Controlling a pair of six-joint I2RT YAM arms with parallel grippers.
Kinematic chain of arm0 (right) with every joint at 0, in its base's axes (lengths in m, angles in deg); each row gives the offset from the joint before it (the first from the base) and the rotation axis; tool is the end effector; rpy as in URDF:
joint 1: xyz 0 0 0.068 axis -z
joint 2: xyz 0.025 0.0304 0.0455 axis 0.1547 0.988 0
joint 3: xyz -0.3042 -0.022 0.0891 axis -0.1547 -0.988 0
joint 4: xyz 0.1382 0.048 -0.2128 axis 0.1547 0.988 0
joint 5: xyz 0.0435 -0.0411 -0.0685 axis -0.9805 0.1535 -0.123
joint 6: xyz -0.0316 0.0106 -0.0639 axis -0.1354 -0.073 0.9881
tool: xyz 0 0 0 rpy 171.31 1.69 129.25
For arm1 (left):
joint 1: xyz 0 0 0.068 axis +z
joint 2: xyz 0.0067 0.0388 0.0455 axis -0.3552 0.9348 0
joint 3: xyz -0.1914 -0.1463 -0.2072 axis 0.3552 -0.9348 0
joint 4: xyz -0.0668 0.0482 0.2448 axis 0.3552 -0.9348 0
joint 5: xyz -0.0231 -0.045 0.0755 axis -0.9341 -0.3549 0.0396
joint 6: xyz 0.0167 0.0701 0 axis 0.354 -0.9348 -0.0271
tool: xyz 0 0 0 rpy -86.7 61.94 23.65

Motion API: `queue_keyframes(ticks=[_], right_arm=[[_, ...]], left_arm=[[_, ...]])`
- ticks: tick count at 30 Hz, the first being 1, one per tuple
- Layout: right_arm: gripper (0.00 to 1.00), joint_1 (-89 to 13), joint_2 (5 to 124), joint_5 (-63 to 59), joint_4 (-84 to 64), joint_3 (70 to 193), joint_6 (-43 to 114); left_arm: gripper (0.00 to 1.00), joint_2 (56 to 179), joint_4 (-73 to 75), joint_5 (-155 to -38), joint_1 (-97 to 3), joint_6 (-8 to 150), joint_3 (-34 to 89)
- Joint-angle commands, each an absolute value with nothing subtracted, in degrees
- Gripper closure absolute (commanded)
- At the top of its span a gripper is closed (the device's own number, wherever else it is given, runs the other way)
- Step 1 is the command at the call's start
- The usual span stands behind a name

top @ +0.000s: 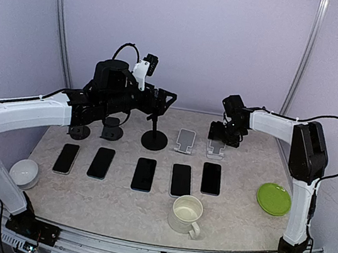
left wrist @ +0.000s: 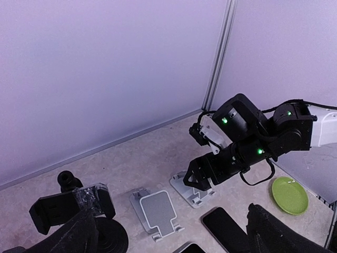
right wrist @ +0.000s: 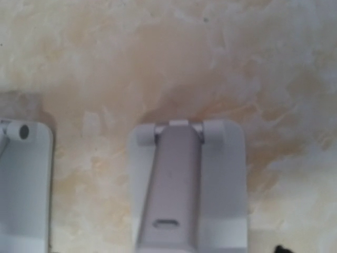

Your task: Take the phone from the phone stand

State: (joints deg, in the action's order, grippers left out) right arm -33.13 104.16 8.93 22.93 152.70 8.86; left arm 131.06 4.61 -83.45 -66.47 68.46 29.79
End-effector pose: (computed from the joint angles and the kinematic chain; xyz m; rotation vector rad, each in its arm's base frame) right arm 0.4540 0.2003 0.2233 0.2266 2.5868 0.2944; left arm 0.2806 -0.2797 0.3997 0.4965 1.6957 -0.6219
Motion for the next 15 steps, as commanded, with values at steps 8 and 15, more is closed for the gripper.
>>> queue_keyframes(ticks=[8,15], right_arm=[[0.00,-33.47,97.02,10.21,24.96,153.09,11.96],[0.00,-31.89,86.59,6.65,21.40,150.74,17.85]], left_arm=[[0.01,130.62,-0.33,-82.60,-66.07,70.46,34.16],[0.01,127.29,-6.21,-82.72,-65.15,71.26,35.98]])
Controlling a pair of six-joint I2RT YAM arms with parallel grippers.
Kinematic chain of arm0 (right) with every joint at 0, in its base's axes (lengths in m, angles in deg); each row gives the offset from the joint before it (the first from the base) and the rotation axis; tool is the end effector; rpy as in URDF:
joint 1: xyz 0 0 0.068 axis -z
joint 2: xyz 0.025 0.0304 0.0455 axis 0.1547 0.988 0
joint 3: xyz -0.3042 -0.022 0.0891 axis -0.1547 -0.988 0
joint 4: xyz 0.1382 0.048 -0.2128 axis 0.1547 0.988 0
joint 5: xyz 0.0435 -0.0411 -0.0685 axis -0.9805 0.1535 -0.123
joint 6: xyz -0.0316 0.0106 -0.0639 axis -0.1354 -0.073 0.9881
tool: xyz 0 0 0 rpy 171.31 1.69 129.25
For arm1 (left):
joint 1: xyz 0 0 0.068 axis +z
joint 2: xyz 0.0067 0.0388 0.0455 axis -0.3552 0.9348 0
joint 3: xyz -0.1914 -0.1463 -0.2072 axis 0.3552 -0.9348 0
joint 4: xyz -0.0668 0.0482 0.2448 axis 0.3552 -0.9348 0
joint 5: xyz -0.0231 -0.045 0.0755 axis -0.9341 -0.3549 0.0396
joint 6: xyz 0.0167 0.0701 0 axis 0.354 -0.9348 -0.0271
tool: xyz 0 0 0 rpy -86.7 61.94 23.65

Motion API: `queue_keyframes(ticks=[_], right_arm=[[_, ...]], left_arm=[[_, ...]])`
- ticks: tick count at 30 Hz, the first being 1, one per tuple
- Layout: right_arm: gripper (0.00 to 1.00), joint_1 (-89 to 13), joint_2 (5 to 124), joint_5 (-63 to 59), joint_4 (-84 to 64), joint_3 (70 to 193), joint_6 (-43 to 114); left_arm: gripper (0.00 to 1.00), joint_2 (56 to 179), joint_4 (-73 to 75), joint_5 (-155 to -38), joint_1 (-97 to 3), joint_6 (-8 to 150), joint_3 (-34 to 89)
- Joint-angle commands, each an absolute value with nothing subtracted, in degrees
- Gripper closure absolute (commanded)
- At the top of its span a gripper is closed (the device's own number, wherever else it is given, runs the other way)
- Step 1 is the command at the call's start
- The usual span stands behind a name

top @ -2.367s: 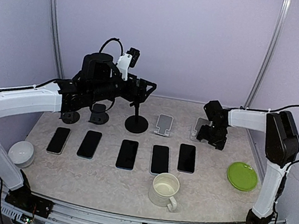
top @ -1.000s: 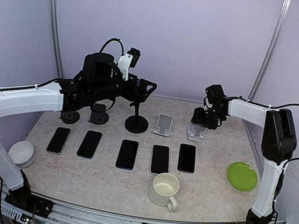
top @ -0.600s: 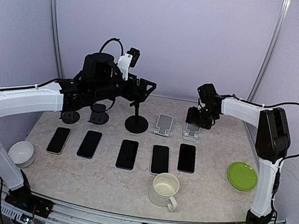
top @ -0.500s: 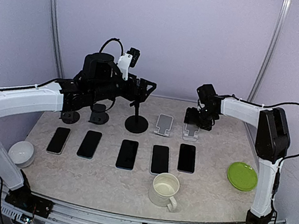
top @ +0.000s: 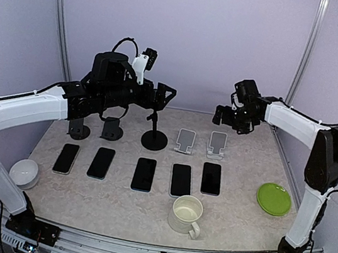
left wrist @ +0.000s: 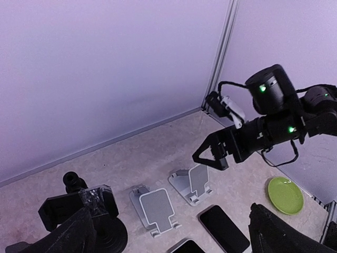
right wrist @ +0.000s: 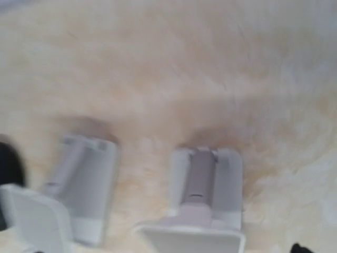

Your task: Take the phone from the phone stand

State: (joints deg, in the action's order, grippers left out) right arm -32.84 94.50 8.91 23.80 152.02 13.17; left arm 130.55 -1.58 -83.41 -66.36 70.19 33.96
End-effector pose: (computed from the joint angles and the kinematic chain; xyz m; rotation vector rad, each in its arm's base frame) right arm 0.4295 0.1867 0.2963 0.1343 2.4529 0.3377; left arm 0.2784 -0.2763 0.4165 0.4781 1.7309 -0.6322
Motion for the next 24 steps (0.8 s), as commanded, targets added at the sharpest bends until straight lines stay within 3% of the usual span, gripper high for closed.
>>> queue_keyframes(ticks=[1,12,19,24], right_arm=[[0.00,-31.54,85.04,6.16,21.03,150.41,18.49],[0.00,-28.24,67.89,-1.58,16.46,139.27,22.09],[0.00,-26.36,53.01,-5.99,5.68,118.66,20.34],[0.00,-25.75,44.05,-5.60,2.44,106.72,17.59]], left_arm=[[0.01,126.72,-7.18,-82.72,-64.73,71.60,36.24],[0.01,117.42,-18.09,-81.66,-53.31,78.82,32.30],[0.01,111.46,-21.96,-86.90,-41.47,83.94,24.31],[0.01,108.25,-22.32,-87.07,-39.40,86.09,17.02]])
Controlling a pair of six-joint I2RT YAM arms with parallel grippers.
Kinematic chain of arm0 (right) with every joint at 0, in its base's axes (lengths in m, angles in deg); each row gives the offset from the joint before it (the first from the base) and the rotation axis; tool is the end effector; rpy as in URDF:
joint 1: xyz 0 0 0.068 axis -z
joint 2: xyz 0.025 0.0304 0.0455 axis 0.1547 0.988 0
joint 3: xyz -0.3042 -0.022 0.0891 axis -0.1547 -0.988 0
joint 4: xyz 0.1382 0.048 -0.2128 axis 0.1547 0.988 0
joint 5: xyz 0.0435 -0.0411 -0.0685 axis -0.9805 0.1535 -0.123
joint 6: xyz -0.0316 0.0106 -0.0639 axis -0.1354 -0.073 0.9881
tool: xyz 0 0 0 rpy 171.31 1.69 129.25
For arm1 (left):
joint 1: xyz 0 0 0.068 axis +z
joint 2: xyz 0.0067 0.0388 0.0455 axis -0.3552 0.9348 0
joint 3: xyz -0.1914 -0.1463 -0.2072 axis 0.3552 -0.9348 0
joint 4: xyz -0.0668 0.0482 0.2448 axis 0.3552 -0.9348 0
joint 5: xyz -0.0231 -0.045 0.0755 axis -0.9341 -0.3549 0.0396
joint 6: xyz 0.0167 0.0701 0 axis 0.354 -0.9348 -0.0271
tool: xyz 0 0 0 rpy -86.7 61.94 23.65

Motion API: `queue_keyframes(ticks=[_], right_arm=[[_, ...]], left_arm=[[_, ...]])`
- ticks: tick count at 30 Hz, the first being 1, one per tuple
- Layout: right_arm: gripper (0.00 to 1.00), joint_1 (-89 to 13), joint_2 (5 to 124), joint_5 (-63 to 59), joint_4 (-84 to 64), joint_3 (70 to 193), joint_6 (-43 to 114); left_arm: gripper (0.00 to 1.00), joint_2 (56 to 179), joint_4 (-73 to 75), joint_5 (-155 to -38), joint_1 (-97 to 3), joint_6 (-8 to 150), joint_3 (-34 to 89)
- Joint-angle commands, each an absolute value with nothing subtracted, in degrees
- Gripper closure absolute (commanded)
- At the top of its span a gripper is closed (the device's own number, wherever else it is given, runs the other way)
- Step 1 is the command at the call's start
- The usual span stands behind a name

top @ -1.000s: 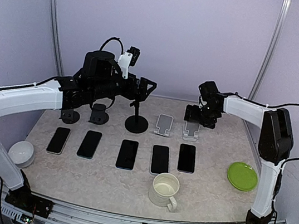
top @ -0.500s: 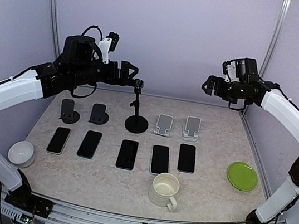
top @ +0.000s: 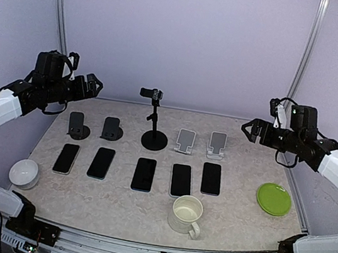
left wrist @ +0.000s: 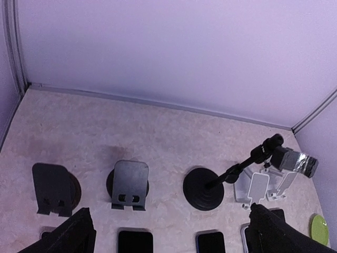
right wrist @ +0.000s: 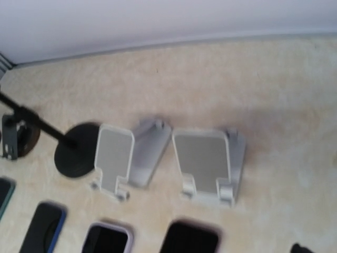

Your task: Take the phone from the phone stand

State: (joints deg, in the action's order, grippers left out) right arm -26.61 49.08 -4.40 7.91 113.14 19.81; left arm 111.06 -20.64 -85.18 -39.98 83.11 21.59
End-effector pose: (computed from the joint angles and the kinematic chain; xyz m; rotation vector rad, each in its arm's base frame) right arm 0.2438 0.0885 0.3596 -0.0268 2.0858 0.6048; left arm 0.2632 -0.0879 0.4002 -0.1111 1.9827 -0.4301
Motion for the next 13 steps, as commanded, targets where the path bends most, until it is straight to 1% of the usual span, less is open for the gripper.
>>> queue_keyframes(ticks=[1,7,13], right_arm=[[0.00,-25.69,42.71,-5.82,1.60,104.58,17.45],[0.00,-25.69,37.42,-6.48,-0.70,95.85,14.83],[0.00,-25.60,36.12,-6.83,-1.56,93.62,13.46]], left_arm=[[0.01,107.52,-21.80,-87.10,-39.42,86.82,15.26],[0.01,104.54,-20.81,-86.03,-39.43,90.47,6.36],[0.01,102.88,-19.27,-84.71,-39.44,93.11,2.14]])
